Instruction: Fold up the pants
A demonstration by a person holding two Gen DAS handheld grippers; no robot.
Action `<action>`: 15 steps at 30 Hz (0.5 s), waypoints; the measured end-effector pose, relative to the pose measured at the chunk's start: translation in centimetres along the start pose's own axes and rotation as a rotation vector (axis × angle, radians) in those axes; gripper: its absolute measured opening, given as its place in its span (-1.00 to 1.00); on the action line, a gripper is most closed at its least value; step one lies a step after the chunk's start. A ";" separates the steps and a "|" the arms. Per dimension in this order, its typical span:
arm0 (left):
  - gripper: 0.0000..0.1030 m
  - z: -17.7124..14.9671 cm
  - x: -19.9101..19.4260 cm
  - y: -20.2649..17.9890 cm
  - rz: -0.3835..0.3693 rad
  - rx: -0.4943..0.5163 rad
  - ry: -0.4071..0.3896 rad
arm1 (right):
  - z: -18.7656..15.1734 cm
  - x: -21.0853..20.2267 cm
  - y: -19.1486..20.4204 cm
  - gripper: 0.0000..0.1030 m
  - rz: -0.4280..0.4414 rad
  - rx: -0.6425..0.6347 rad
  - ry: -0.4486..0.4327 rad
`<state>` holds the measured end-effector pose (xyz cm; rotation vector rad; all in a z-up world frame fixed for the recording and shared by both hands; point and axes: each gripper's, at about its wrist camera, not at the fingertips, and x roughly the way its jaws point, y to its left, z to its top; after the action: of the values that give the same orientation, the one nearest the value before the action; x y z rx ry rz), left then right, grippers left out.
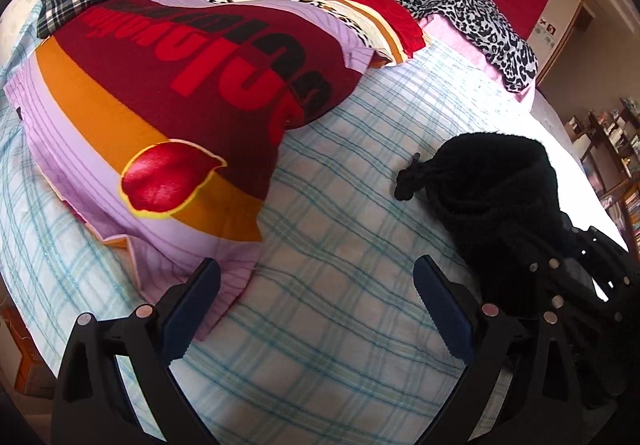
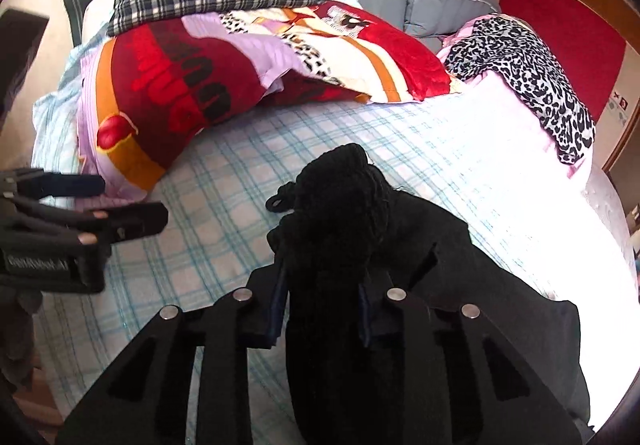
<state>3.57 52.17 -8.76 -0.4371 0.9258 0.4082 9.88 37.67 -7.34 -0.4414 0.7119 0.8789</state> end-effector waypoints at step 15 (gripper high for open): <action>0.87 0.4 1.4 -8.9 -0.096 0.119 0.011 | -2.5 -10.6 -15.7 -0.51 0.066 0.501 -0.129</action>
<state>9.16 45.10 -8.11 -0.3738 0.9311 0.2622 17.18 21.45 -0.42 0.0853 0.7991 0.7494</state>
